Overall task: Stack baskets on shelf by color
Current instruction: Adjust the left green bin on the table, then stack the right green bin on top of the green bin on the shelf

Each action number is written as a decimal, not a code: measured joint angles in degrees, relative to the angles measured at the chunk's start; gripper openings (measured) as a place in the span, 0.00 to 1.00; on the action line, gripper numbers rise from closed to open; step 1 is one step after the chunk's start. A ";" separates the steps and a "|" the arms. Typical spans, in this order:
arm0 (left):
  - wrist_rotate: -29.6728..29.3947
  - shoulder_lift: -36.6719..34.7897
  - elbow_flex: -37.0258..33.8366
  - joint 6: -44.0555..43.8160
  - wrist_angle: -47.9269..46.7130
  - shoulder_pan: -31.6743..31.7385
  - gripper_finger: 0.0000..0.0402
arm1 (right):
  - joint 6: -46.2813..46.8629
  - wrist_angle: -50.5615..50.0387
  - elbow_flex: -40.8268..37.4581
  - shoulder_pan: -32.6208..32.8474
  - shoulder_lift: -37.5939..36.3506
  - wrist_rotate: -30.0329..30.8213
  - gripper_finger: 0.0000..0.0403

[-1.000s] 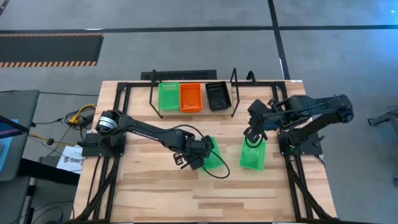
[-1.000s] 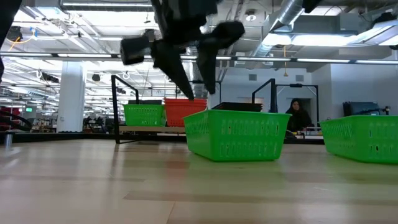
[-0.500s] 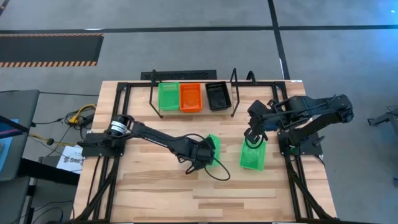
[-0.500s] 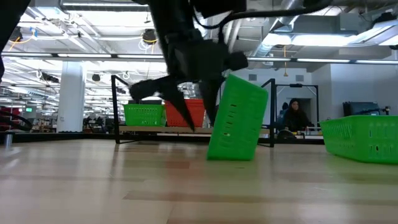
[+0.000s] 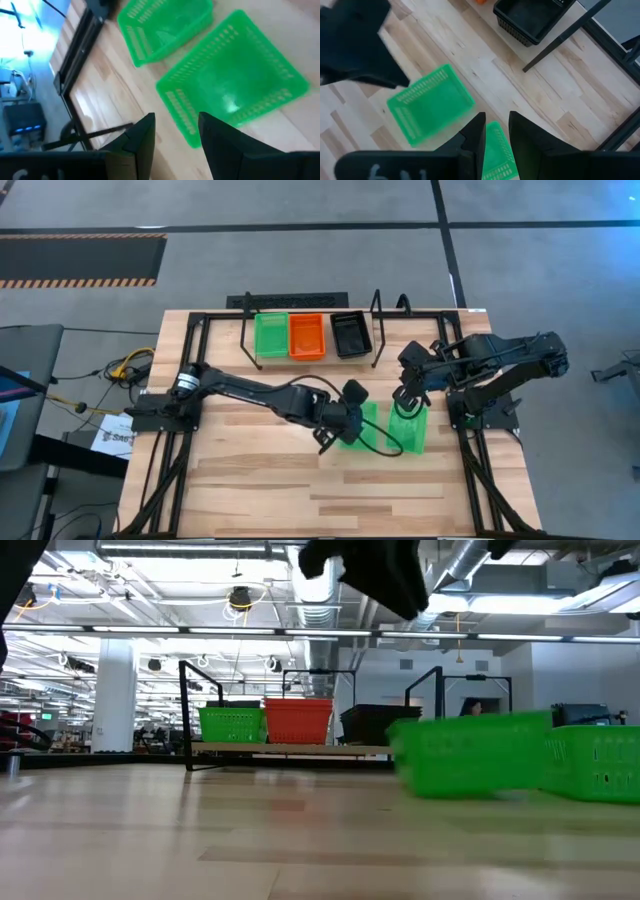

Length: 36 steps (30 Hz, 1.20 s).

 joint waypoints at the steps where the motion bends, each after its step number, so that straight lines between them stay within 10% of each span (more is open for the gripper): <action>1: 0.25 0.00 0.98 -0.67 -0.69 -0.06 0.35 | 0.00 -0.02 0.00 0.00 -0.01 -0.02 0.26; 12: 11.20 0.36 0.74 12.68 -16.17 -2.40 0.35 | -0.02 -0.09 0.00 0.01 0.00 -1.80 0.26; 36: 7.67 0.48 -10.41 37.95 7.10 0.38 0.35 | -8.81 12.18 24.16 4.57 -0.08 -5.92 0.26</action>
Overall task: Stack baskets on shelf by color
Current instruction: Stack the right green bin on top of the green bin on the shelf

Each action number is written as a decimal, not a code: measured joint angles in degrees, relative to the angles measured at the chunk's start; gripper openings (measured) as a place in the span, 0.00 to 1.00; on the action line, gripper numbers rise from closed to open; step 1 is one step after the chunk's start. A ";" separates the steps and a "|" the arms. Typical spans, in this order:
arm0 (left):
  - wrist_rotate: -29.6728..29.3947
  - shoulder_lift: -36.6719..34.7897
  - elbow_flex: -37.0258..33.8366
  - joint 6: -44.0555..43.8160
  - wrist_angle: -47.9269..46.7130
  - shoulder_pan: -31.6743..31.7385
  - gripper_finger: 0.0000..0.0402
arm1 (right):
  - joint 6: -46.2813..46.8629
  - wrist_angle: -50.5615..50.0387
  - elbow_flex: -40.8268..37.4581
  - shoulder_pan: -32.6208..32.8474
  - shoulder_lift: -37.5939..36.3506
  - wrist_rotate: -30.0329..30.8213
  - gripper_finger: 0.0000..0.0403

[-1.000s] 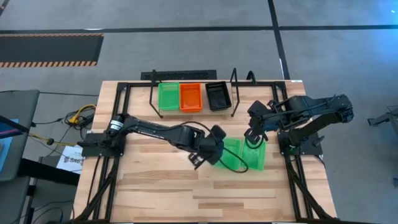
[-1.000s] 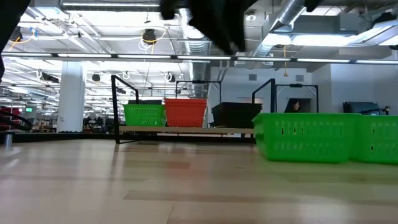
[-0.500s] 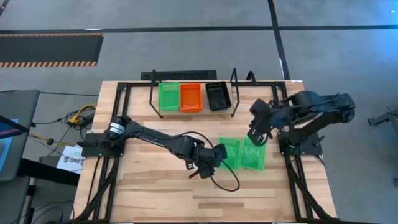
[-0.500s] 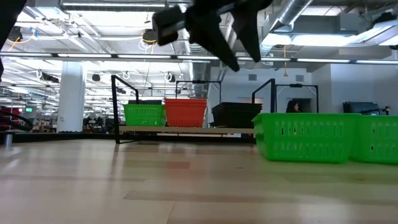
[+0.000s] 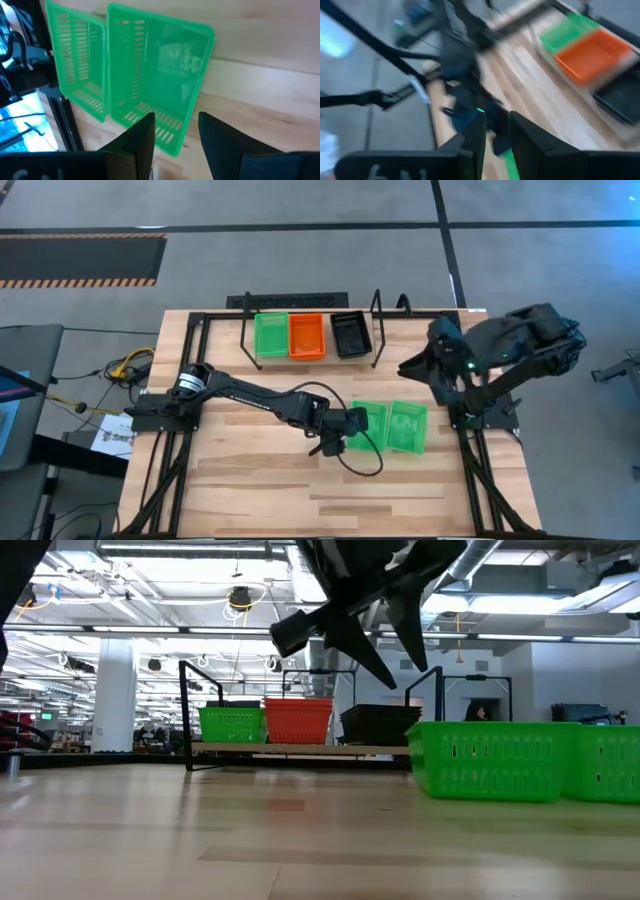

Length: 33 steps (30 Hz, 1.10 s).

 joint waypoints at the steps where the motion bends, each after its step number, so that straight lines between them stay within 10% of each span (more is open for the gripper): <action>1: 0.42 0.00 0.00 0.71 0.20 0.18 0.35 | -1.23 1.99 0.19 0.53 0.00 0.00 0.26; 11: -3.31 0.00 -0.02 -8.25 2.34 1.59 0.35 | -7.98 9.94 0.19 4.81 0.56 0.09 0.26; 16: -15.56 -0.45 2.68 -30.62 -4.55 1.20 0.35 | 10.42 -10.35 0.15 3.94 2.29 0.76 0.25; 25: -11.93 -0.63 6.49 -82.32 -36.68 3.24 0.35 | 30.78 -16.52 -9.29 7.40 3.01 0.21 0.24; 33: -10.72 -1.32 5.85 -91.55 -49.34 3.42 0.35 | 48.33 -16.34 -23.96 12.92 3.86 -3.02 0.18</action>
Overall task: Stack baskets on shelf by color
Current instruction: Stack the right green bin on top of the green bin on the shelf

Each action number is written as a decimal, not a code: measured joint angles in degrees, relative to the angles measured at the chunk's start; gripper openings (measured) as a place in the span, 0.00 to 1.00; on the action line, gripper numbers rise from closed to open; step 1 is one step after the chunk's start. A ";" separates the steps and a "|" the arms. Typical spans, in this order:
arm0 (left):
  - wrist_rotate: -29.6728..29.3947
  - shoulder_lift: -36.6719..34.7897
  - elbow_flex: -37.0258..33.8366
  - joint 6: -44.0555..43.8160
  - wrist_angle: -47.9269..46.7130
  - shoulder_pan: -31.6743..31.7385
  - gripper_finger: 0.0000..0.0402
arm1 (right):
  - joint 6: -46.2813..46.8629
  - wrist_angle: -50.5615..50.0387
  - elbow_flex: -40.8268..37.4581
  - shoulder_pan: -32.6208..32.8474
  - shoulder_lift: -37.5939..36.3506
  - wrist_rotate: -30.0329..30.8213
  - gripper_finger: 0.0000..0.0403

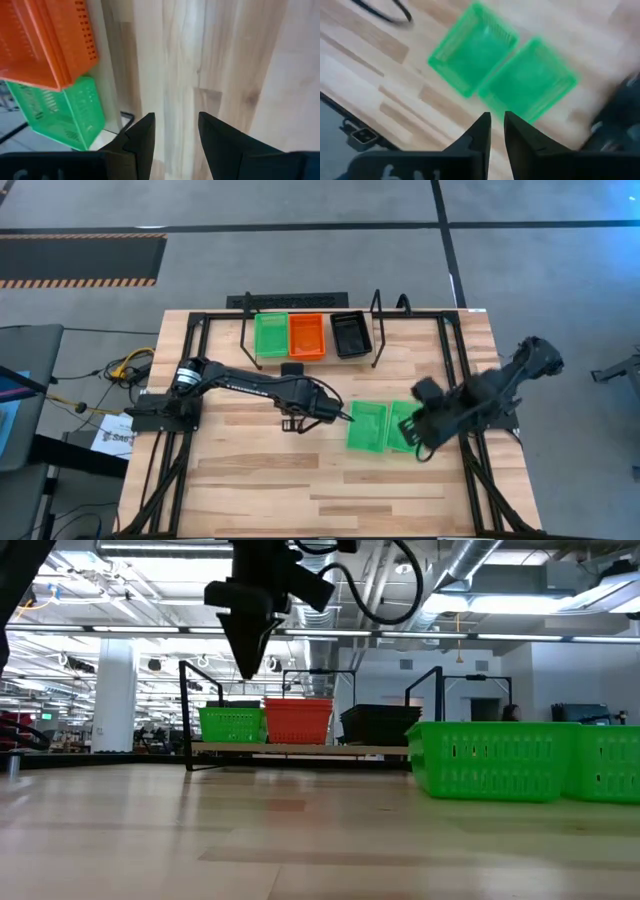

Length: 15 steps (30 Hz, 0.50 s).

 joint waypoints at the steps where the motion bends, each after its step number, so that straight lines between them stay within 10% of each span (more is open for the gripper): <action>1: 0.61 -0.15 0.06 -0.50 -0.06 -0.04 0.35 | 3.09 0.52 -1.87 1.20 0.37 -1.00 0.18; 15: 2.59 -9.91 -6.64 -6.52 -1.37 0.20 0.35 | 42.78 6.57 -21.49 15.88 3.14 -11.93 0.17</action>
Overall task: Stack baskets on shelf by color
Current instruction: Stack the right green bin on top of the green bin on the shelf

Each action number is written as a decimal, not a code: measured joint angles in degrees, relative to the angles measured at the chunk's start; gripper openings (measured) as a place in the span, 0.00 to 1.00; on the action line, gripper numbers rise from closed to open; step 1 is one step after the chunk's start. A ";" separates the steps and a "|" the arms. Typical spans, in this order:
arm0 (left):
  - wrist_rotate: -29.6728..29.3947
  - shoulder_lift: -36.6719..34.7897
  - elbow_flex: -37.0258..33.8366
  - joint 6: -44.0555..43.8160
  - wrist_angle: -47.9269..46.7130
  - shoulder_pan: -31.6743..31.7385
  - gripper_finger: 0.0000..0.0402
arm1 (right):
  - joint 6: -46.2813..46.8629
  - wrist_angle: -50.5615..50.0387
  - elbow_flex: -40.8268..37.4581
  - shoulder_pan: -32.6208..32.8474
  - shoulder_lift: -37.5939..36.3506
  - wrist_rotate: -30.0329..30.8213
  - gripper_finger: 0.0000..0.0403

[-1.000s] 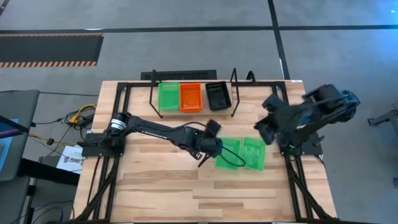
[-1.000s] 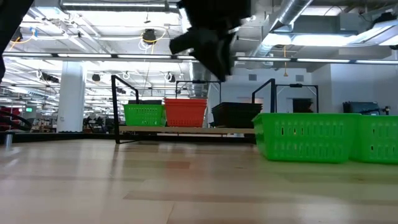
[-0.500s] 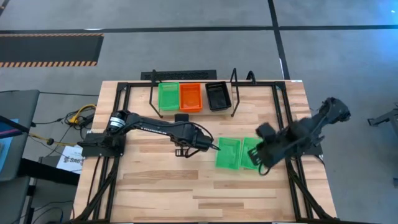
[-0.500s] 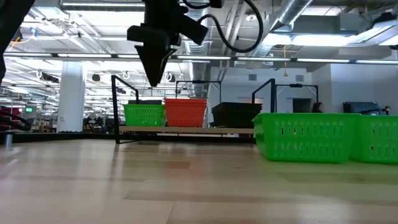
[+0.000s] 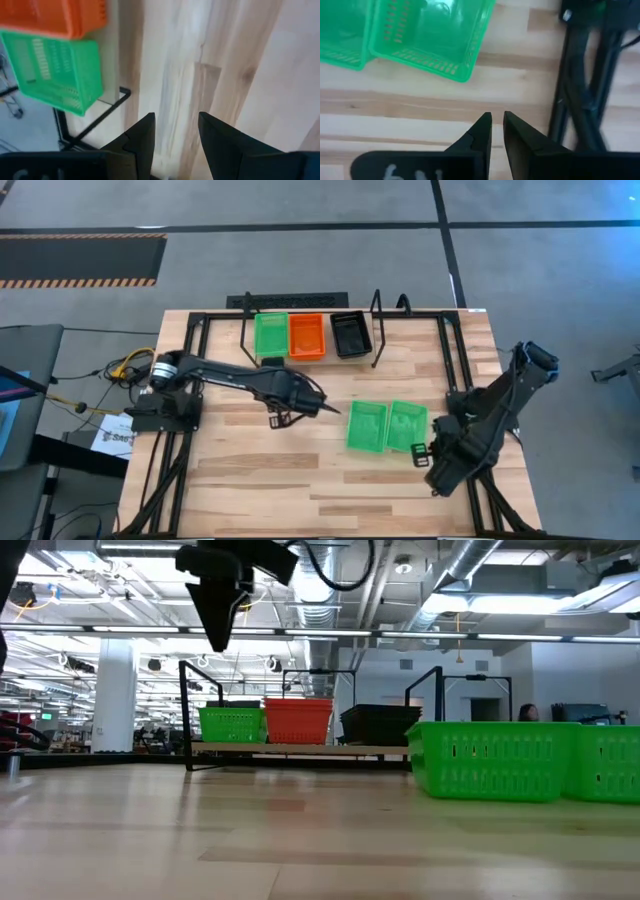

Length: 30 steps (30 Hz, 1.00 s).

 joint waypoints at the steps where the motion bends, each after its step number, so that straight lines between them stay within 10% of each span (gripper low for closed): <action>1: 0.00 -1.38 -1.21 -0.81 0.69 0.14 0.35 | 0.96 1.36 -1.10 0.30 -0.02 -0.01 0.18; 17: 0.05 -17.17 -18.36 -10.07 8.88 0.31 0.35 | 1.00 12.15 -15.37 -8.33 -0.04 0.05 0.53; 30: -0.33 -18.08 -18.82 -7.40 13.46 0.31 0.35 | -0.78 25.44 -25.36 -14.57 -0.02 3.02 0.41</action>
